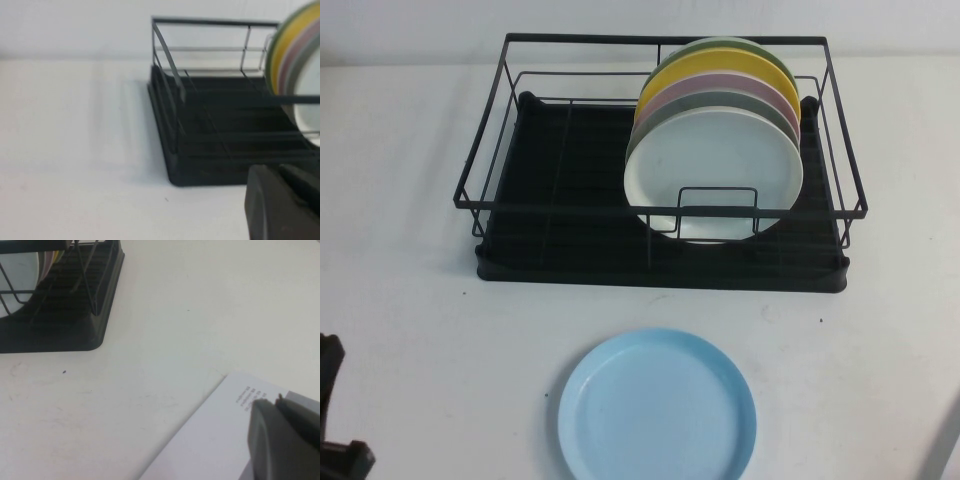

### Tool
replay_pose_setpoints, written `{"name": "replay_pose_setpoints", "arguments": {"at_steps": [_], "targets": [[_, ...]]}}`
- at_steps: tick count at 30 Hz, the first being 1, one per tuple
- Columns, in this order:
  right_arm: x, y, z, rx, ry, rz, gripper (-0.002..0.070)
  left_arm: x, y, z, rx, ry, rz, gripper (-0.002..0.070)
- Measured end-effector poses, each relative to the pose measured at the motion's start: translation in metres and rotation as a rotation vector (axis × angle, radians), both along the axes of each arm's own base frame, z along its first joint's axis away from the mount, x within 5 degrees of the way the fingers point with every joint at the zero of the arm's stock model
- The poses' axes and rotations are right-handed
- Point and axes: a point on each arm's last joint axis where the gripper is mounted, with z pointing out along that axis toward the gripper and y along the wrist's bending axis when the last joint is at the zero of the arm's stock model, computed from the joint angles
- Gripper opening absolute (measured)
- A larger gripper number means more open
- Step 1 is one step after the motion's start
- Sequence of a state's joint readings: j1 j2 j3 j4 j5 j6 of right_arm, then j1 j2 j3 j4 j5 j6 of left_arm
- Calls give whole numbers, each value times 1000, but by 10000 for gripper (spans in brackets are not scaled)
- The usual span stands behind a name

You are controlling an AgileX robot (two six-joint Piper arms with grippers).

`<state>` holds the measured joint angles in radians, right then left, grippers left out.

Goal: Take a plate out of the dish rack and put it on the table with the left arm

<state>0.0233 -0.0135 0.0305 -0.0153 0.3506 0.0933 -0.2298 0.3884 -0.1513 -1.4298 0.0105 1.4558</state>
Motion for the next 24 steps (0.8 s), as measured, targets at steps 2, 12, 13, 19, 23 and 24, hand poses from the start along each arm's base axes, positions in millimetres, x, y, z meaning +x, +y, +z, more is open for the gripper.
{"name": "replay_pose_setpoints", "arguments": {"at_steps": [2,12,13,19,23,24], "targets": [[0,0,0,0,0,0,-20,-5,4,2,10,-47,24,-1],[0,0,0,0,0,0,-21,-20,14,5,42,-190,99,-1],[0,0,0,0,0,0,-20,-21,15,3,59,-197,103,-1],[0,0,0,0,0,0,-20,-20,16,-26,-66,-160,133,-1],[0,0,0,0,0,0,-20,-24,15,-43,-58,-28,136,-1],[0,0,0,0,0,0,-20,-25,15,-47,-53,13,144,-1]]}}
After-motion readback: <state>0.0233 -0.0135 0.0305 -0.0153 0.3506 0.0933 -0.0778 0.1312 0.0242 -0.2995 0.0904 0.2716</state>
